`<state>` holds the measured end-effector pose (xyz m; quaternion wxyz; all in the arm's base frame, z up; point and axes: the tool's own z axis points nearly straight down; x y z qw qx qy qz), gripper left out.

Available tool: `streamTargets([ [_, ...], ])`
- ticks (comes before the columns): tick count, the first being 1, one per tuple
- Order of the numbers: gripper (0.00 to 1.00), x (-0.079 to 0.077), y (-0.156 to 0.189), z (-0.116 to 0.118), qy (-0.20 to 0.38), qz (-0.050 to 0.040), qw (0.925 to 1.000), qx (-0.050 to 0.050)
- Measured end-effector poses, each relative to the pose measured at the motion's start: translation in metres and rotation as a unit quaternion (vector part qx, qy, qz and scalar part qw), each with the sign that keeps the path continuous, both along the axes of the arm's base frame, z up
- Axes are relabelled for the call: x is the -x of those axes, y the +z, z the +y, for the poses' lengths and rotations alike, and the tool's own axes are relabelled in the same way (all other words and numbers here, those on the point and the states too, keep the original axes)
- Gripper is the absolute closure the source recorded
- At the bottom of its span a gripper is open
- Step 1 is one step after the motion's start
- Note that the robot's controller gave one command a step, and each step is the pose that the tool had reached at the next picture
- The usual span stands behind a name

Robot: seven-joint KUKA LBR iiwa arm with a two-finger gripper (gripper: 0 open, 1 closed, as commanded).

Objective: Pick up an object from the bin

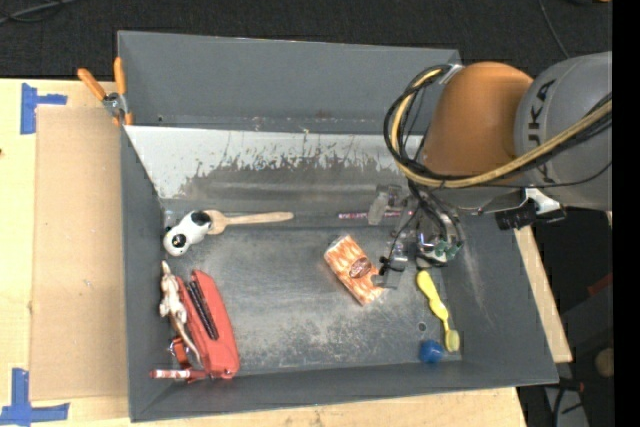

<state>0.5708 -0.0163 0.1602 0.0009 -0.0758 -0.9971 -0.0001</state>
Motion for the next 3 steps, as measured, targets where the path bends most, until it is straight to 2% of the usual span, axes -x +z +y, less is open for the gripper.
streamTargets([
  [1, 0.0, -0.011, -0.066, -0.006, -0.016, -0.0023, 0.9999, 0.0],
  [2, 1.0, -0.002, -0.089, -0.004, -0.157, -0.0065, 0.9876, -0.001],
  [3, 1.0, -0.002, -0.089, -0.004, -0.156, -0.0065, 0.9877, -0.001],
])
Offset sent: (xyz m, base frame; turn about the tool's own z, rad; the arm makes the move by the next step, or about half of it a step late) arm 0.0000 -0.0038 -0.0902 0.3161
